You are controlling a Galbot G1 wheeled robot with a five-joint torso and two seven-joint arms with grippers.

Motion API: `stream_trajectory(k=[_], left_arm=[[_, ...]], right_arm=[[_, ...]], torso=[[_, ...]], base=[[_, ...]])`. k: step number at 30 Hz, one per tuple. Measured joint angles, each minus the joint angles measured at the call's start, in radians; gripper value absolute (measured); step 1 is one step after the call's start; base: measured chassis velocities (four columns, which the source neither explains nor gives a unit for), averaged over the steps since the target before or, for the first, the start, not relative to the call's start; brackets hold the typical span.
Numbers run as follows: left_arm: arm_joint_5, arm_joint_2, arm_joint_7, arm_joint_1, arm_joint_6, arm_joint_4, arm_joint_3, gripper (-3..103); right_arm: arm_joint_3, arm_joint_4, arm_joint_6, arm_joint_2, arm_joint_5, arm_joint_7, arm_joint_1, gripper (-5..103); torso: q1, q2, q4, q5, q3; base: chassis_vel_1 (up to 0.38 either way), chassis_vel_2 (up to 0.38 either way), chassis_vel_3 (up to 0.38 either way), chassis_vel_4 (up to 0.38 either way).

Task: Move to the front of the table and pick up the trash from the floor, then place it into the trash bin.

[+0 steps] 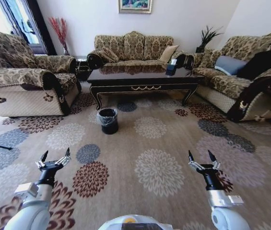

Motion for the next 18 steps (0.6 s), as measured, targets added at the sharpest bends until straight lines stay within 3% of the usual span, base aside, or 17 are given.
stream_trajectory(k=[9, 13, 16, 18], left_arm=[[0.001, 0.000, 0.000, -0.013, 0.003, 0.008, 0.005, 100], [0.002, 0.000, 0.000, -0.018, 0.006, 0.008, 0.007, 100], [0.002, 0.001, 0.000, -0.019, 0.010, 0.009, 0.008, 100], [0.003, 0.001, -0.001, -0.020, 0.011, 0.009, 0.008, 100]], right_arm=[[-0.002, -0.010, 0.000, -0.001, 0.000, 0.001, 0.004, 100], [-0.004, -0.020, 0.013, -0.002, 0.001, -0.001, 0.009, 100], [-0.005, -0.025, 0.020, -0.003, 0.003, -0.005, 0.014, 100], [-0.006, -0.030, 0.025, -0.003, 0.007, -0.012, 0.016, 100]], torso=[[0.000, 0.000, 0.0002, -0.0009, 0.000], [0.000, 0.000, -0.0001, 0.0008, 0.000], [0.000, 0.000, 0.0001, -0.0014, 0.000], [-0.001, 0.001, -0.0001, 0.0006, -0.001]], base=[[0.340, -0.341, -0.331, 0.354], [0.378, -0.372, -0.372, 0.361], [0.356, -0.345, -0.341, 0.384], [0.287, -0.303, -0.280, 0.327]])
